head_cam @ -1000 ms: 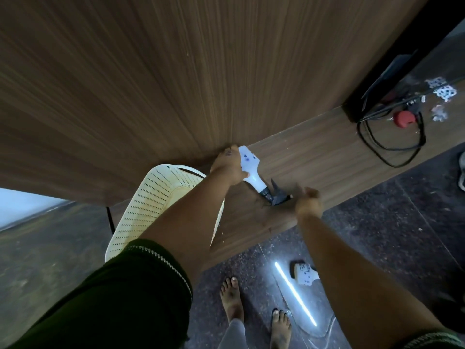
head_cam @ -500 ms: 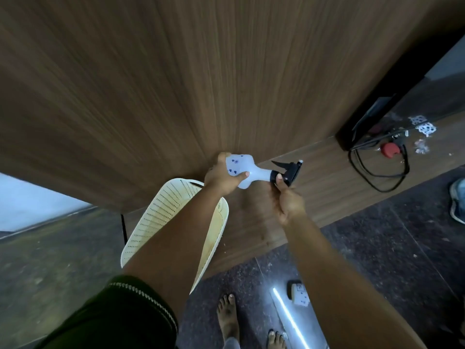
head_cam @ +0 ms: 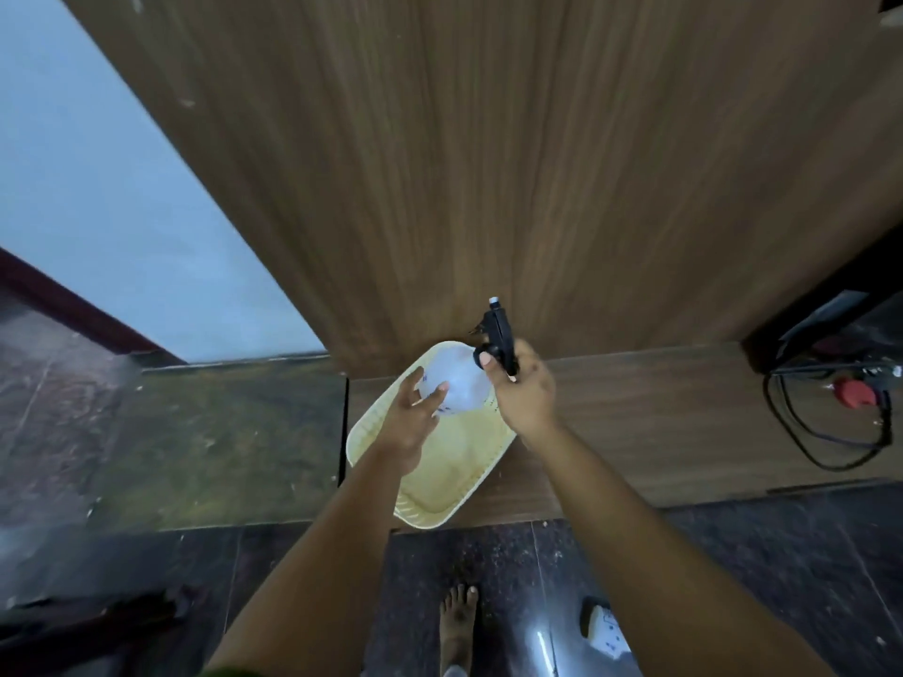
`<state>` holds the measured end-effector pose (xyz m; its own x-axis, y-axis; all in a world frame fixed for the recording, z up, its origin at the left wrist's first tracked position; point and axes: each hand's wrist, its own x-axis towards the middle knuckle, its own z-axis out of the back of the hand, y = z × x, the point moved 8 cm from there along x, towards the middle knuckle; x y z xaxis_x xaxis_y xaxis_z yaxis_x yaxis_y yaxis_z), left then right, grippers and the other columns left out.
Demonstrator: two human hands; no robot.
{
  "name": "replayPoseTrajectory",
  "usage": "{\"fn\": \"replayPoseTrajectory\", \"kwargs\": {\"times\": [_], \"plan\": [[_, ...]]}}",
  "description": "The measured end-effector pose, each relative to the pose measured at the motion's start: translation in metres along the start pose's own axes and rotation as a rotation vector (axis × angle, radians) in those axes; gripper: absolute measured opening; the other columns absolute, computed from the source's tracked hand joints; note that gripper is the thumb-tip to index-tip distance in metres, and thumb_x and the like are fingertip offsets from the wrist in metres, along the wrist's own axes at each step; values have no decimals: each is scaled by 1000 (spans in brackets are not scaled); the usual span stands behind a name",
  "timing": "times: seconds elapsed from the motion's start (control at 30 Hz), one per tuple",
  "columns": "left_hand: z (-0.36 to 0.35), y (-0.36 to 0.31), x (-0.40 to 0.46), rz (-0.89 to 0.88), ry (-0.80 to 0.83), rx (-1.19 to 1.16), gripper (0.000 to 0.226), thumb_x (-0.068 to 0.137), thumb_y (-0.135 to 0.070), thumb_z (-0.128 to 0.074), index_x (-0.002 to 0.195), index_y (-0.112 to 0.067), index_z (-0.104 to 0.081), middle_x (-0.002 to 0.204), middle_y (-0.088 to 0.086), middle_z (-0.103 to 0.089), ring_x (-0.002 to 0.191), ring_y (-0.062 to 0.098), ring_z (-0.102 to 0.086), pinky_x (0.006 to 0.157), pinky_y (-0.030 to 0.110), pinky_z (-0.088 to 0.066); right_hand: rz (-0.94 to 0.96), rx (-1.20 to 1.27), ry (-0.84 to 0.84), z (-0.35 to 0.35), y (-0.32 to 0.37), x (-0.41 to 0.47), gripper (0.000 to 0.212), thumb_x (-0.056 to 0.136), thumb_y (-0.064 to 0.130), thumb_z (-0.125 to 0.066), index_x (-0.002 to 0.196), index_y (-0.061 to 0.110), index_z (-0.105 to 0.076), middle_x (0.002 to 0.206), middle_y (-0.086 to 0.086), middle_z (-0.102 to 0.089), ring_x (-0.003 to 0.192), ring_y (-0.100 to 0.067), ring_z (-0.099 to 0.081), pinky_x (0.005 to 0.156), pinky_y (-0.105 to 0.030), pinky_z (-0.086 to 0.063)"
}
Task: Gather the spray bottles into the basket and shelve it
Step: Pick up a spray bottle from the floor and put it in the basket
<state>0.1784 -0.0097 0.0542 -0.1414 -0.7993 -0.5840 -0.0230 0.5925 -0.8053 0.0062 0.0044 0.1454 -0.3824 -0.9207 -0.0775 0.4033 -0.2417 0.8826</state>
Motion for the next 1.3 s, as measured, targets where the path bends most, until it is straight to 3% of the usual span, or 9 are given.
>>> {"fn": "replayPoseTrajectory", "kwargs": {"times": [0.13, 0.2, 0.27, 0.33, 0.5, 0.67, 0.9, 1.13, 1.3], "plan": [[68, -7, -39, -124, -630, 741, 54, 86, -34, -64, 132, -10, -46, 139, 13, -41, 126, 33, -41, 98, 44, -39, 1, -31, 79, -38, -6, -11, 22, 92, 25, -56, 109, 14, -60, 99, -3, -61, 91, -20, -55, 71, -23, -31], [91, 14, -59, 15, -753, 793, 67, 82, -31, -69, 135, -5, -37, 143, 16, -31, 127, 36, -35, 100, 50, -38, -31, -57, 141, -58, -15, -18, 25, 92, 25, -55, 115, 15, -57, 107, -5, -62, 94, -19, -53, 75, -22, -32], [106, 47, -60, 200, -684, 654, 68, 83, -22, -69, 136, -2, -30, 143, 19, -30, 127, 37, -37, 99, 48, -41, -50, -86, 204, -77, -25, -24, 27, 93, 25, -54, 117, 14, -56, 110, -8, -61, 100, -23, -55, 79, -24, -35], [110, 62, -52, 238, -581, 605, 51, 85, -7, -59, 130, -1, -36, 137, 18, -40, 125, 34, -44, 94, 39, -42, -51, -118, 231, -92, -32, -29, 27, 93, 25, -54, 116, 12, -56, 110, -10, -60, 102, -24, -55, 81, -25, -36], [123, 53, -36, 134, -568, 656, 41, 82, 4, -45, 122, -3, -47, 127, 15, -53, 120, 30, -47, 96, 35, -39, -72, -168, 216, -111, -47, -30, 26, 93, 27, -54, 112, 10, -56, 107, -12, -59, 98, -26, -55, 77, -26, -35], [127, 52, -31, 121, -572, 663, 38, 82, 4, -43, 118, -5, -49, 124, 13, -55, 117, 29, -47, 83, 28, -31, -64, -197, 210, -116, -49, -19, 24, 92, 26, -55, 109, 9, -57, 105, -11, -60, 97, -26, -55, 76, -26, -34], [133, 32, -6, -21, -562, 709, 37, 86, -1, -40, 117, -11, -56, 119, 10, -61, 114, 29, -50, 89, 34, -37, -1, -268, 269, -132, -49, -10, 27, 93, 27, -54, 114, 9, -56, 104, -11, -58, 88, -18, -48, 74, -24, -33], [117, 0, 48, -166, -342, 875, 52, 82, -2, -39, 127, -22, -56, 117, 7, -65, 112, 28, -56, 95, 42, -48, 17, -297, 150, -137, -55, -4, 29, 93, 26, -54, 115, 7, -56, 106, -13, -58, 92, -23, -53, 70, -17, -29], [118, -10, 68, -187, -391, 840, 42, 85, -6, -40, 120, -17, -61, 108, 9, -70, 111, 31, -56, 93, 39, -47, -36, -282, 49, -139, -58, 5, 28, 95, 25, -50, 116, 6, -53, 110, -14, -55, 83, -14, -43, 67, -18, -29]]}}
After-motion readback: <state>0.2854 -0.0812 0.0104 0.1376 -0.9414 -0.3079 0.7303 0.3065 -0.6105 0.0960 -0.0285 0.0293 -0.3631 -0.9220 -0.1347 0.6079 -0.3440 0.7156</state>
